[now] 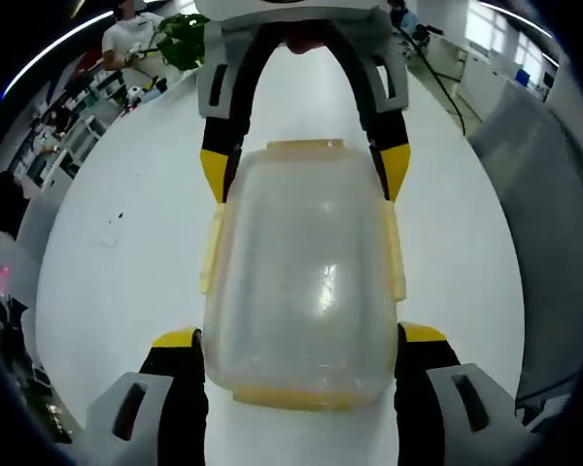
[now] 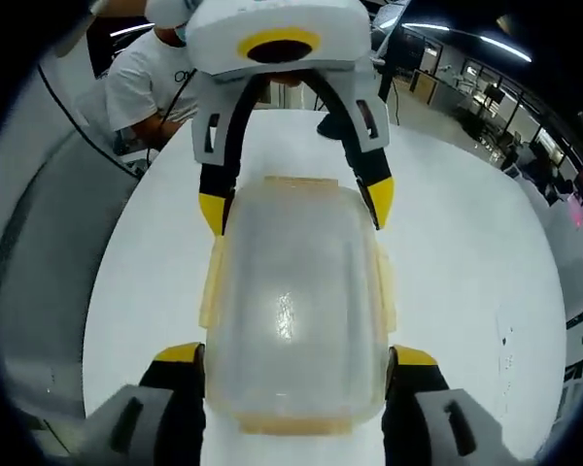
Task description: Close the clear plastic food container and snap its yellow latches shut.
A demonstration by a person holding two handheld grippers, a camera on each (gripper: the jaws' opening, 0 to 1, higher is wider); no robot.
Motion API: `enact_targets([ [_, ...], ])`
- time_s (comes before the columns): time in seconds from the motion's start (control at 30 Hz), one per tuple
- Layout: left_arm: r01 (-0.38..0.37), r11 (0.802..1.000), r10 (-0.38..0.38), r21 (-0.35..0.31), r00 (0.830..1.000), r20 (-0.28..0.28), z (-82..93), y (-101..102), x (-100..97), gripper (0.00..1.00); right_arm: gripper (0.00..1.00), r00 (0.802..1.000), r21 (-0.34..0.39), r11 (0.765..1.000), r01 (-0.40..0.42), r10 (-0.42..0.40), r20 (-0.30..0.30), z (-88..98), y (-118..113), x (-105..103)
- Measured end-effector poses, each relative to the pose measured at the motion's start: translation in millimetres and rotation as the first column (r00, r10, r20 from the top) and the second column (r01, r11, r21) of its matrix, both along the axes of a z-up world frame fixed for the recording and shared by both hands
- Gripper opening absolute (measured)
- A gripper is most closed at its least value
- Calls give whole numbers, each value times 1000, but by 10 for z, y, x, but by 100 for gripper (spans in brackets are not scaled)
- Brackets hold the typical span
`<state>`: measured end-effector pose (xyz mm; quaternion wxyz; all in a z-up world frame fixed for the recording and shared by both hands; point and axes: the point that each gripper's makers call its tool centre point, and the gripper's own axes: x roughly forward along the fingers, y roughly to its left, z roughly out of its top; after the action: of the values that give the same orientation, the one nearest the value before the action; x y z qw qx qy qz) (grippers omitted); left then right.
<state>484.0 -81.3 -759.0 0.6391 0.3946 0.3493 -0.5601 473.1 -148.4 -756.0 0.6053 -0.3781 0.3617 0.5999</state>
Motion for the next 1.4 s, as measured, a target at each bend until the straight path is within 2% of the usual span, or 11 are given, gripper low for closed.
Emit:
enact_targets([
  [0.27,-2,1000,2,-11,1000,-4,10,7,-9,78,81,999,-37,999,-11,13,41,-71,-3,-32],
  [0.33,5,1000,-5,-4,1000,1,17,28,-34,79,87,999,-27,999,39,-40,-1,-69,10,-79],
  [0.37,-26,999,26,-19,999,18,39,21,5,84,90,999,-6,999,53,-53,-4,-39,40,-77],
  [0.4,-64,998,65,-19,996,57,68,48,86,97,97,998,-8,998,65,-65,21,-20,35,-42],
  [0.5,-64,998,66,-24,995,72,136,104,61,99,99,993,16,993,115,-115,4,62,53,-93],
  [0.73,-120,992,122,-41,990,70,187,228,-41,98,99,980,46,981,189,-191,48,161,15,-133],
  [0.9,-213,972,218,-100,975,44,266,264,-93,99,99,968,63,970,234,-238,78,209,-39,-191],
  [1.0,-286,945,293,-161,956,23,340,272,-107,99,99,953,101,952,289,-297,65,256,-32,-249],
  [1.13,-326,922,341,-209,939,38,443,331,-180,97,83,938,99,945,312,-323,128,317,-141,-292],
  [1.2,-349,908,366,-231,930,37,475,357,-232,96,97,917,133,915,381,-393,74,328,-127,-364],
  [1.4,-387,883,411,-267,911,38,570,432,-394,99,99,894,160,893,420,-438,93,433,-203,-482],
])
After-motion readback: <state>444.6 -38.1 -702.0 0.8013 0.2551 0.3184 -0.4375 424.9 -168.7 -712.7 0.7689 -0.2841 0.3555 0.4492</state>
